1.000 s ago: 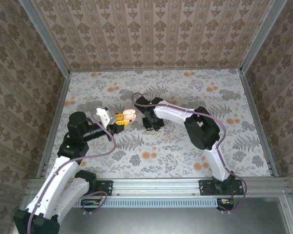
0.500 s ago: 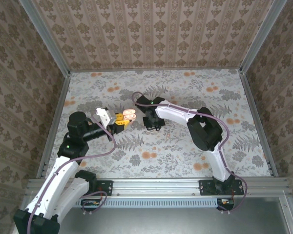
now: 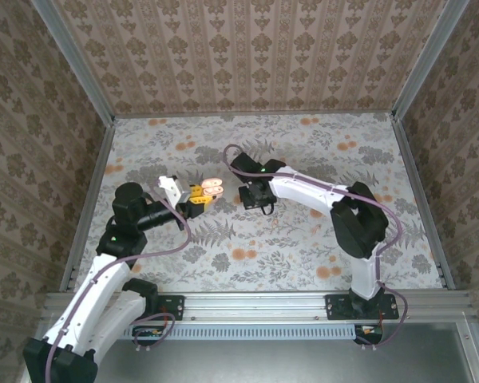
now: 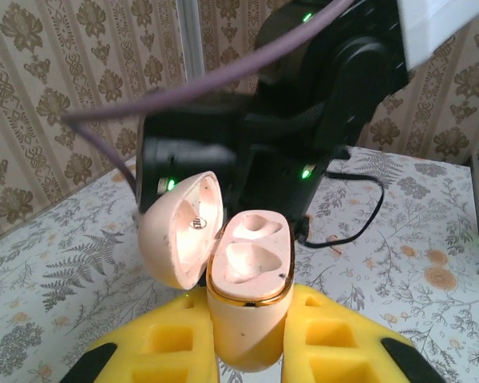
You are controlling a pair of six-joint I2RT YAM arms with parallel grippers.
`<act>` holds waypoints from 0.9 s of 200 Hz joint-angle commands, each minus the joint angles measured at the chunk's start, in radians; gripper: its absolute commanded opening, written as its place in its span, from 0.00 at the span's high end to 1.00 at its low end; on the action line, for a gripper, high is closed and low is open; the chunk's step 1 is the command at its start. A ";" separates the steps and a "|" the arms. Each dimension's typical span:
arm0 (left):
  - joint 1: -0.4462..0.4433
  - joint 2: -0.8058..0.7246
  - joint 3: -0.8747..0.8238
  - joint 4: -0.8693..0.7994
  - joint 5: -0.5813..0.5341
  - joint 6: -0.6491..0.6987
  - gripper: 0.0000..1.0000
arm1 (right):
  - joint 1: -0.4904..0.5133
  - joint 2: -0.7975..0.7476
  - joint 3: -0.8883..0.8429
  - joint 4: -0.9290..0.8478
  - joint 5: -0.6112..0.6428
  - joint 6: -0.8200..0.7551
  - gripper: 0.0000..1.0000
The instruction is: Insert the wireless bluetooth earbuds into the charging case
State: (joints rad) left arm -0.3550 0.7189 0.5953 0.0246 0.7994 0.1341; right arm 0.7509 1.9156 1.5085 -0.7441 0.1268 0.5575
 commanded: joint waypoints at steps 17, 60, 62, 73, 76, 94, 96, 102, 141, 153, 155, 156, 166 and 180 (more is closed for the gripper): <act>-0.015 0.026 -0.005 0.072 0.012 -0.023 1.00 | 0.005 -0.152 -0.075 0.109 0.039 -0.011 0.82; -0.028 0.060 -0.018 0.120 0.011 -0.030 1.00 | 0.005 -0.273 -0.139 0.204 0.008 -0.038 0.83; -0.028 0.061 -0.020 0.121 0.011 -0.031 1.00 | 0.005 -0.279 -0.143 0.204 0.006 -0.039 0.82; -0.030 0.071 -0.017 0.130 0.011 -0.031 1.00 | 0.005 -0.312 -0.168 0.263 -0.008 -0.049 0.83; -0.031 0.073 -0.016 0.132 0.011 -0.031 1.00 | 0.005 -0.322 -0.176 0.275 -0.012 -0.050 0.83; -0.038 0.083 -0.008 0.137 0.013 -0.030 1.00 | 0.006 -0.374 -0.221 0.345 -0.035 -0.061 0.83; -0.038 0.083 -0.008 0.138 0.011 -0.031 1.00 | 0.005 -0.379 -0.225 0.352 -0.036 -0.061 0.83; -0.038 0.083 -0.006 0.137 0.011 -0.029 1.00 | 0.006 -0.398 -0.239 0.376 -0.046 -0.064 0.83; -0.048 0.086 -0.011 0.147 0.003 -0.027 1.00 | 0.018 -0.484 -0.298 0.481 -0.092 -0.097 0.83; -0.050 0.087 -0.014 0.149 0.000 -0.028 1.00 | 0.024 -0.510 -0.314 0.510 -0.102 -0.115 0.83; -0.050 0.088 -0.014 0.149 -0.001 -0.026 1.00 | 0.024 -0.515 -0.317 0.514 -0.103 -0.117 0.83; -0.050 0.089 -0.014 0.150 -0.001 -0.025 1.00 | 0.024 -0.516 -0.317 0.516 -0.103 -0.117 0.83; -0.052 0.091 -0.014 0.151 -0.002 -0.026 1.00 | 0.029 -0.544 -0.332 0.540 -0.109 -0.133 0.84; -0.053 0.092 -0.012 0.154 -0.001 -0.026 1.00 | 0.040 -0.586 -0.350 0.576 -0.112 -0.155 0.85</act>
State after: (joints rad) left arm -0.3992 0.8074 0.5865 0.1356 0.7986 0.1234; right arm 0.7731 1.4136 1.1908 -0.2707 0.0452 0.4618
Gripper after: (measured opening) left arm 0.168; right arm 0.163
